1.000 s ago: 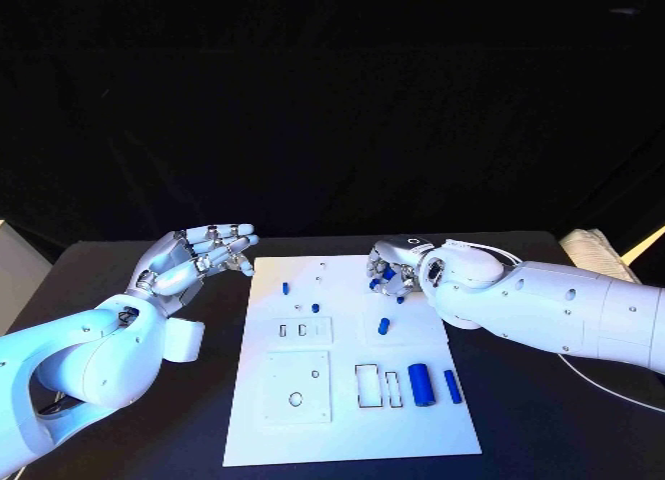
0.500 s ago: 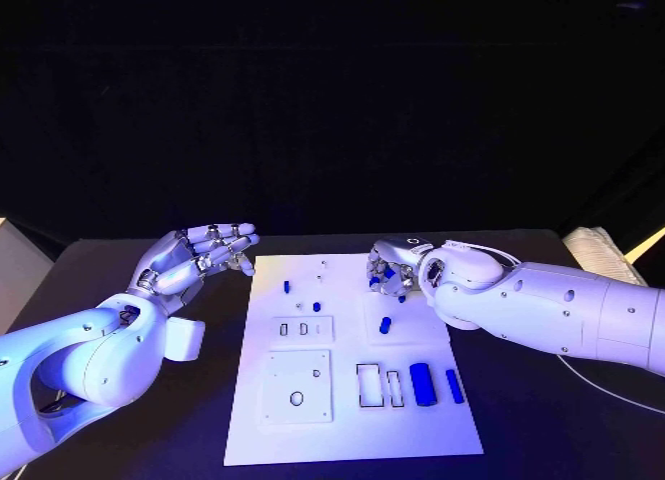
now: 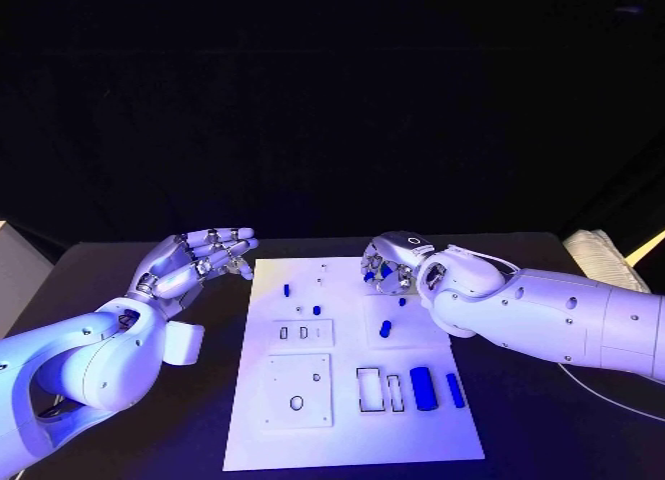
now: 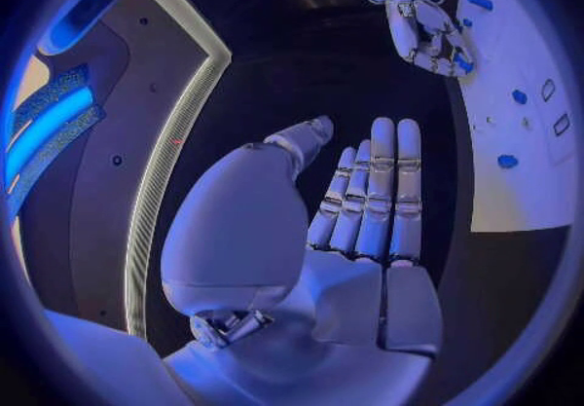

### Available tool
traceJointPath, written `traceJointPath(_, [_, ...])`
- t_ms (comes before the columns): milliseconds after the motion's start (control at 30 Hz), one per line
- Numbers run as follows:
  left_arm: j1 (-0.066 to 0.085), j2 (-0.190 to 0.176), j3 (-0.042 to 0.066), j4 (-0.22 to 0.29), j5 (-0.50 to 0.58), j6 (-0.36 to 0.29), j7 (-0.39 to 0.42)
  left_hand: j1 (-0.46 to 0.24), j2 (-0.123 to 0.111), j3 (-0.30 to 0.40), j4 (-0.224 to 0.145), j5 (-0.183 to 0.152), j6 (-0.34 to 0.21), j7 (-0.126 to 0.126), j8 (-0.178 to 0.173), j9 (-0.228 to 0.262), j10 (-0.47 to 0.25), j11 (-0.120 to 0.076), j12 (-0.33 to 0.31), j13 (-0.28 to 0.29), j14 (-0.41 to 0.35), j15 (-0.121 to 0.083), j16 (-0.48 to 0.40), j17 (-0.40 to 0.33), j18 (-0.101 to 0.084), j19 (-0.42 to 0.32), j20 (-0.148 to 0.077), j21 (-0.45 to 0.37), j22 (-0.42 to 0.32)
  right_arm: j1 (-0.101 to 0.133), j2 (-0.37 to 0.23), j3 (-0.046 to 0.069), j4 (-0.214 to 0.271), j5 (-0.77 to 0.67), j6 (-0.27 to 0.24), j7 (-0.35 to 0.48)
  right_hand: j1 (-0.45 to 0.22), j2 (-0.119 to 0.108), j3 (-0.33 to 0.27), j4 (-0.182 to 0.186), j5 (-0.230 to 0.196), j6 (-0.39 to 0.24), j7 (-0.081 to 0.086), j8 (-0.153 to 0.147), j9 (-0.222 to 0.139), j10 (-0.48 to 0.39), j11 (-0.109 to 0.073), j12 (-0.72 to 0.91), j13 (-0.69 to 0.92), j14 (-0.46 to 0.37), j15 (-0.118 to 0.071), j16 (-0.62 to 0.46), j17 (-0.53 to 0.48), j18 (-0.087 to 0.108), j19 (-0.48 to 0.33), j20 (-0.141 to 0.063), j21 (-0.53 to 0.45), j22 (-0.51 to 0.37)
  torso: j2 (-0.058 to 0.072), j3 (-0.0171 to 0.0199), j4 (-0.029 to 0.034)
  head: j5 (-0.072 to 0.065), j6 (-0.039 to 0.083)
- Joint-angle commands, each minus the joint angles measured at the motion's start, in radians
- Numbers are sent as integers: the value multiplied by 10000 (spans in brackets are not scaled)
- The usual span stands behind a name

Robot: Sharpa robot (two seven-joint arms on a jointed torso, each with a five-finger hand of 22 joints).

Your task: Assemble the parts on the task board

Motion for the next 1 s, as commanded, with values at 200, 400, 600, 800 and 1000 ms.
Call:
traceJointPath(200, [28, 42, 10, -16, -41, 157, 11, -90, 46, 68, -13, -37, 71, 102, -44, -16, -10, 51, -59, 6, -71, 1, 75, 11, 109, -81, -28, 56, 23, 144, 543, 44, -209, -231, -1040, -279, 387, 220, 74, -106, 79, 52, 33, 66, 74, 493, -404, 58, 354, 447, -49, 84, 5, -115, 8, -67, 71, 63, 38, -13, 32, -24, 39])
traceJointPath(400, [43, 85, 10, -13, -41, 186, -5, -92, 44, 71, -15, -43, 72, 102, -44, -16, -13, 52, -60, 6, -73, 1, 86, 12, 110, -88, -27, 71, 33, 171, 1096, 54, -602, -230, -1088, -326, 355, 188, 97, -132, 103, -13, 62, 49, 106, 442, -376, 26, 379, 446, -33, 95, 0, -115, -1, -61, 74, 71, 65, -22, 85, -48, 55])
traceJointPath(600, [74, 122, 10, -12, -41, 200, -16, -97, 33, 69, -18, -49, 73, 102, -45, -16, -20, 53, -62, 5, -78, 3, 97, 13, 110, -97, -26, 86, 43, 177, 1677, 59, -1096, -206, -1126, -596, 338, 189, 123, -143, 96, -67, 84, 30, 125, 401, -355, 1, 393, 439, -17, 88, -31, -113, -13, -51, 67, 64, 79, -23, 69, -27, 13])
traceJointPath(800, [107, 199, 10, -22, -42, 215, -22, -101, 27, 68, -20, -52, 73, 102, -46, -17, -25, 54, -63, 4, -83, 3, 108, 14, 110, -106, -24, 100, 53, 101, 2168, 61, -1580, -91, -969, -655, 324, 172, 141, -166, 50, -119, 104, 11, 145, 361, -335, -25, 409, 436, 0, 90, -47, -111, -22, -38, 64, 63, 105, -6, 105, 7, 16])
traceJointPath(1000, [133, 242, 10, -51, -42, 218, -37, -103, 24, 68, -22, -54, 75, 102, -46, -16, -29, 54, -65, 4, -86, 4, 115, 15, 110, -113, -23, 110, 60, 34, 2401, 58, -1875, -70, -800, -720, 301, 176, 152, -166, 5, -146, 116, 2, 160, 333, -320, -43, 419, 433, 13, 90, -60, -108, -34, -28, 53, 51, 115, -31, 177, -11, -9])
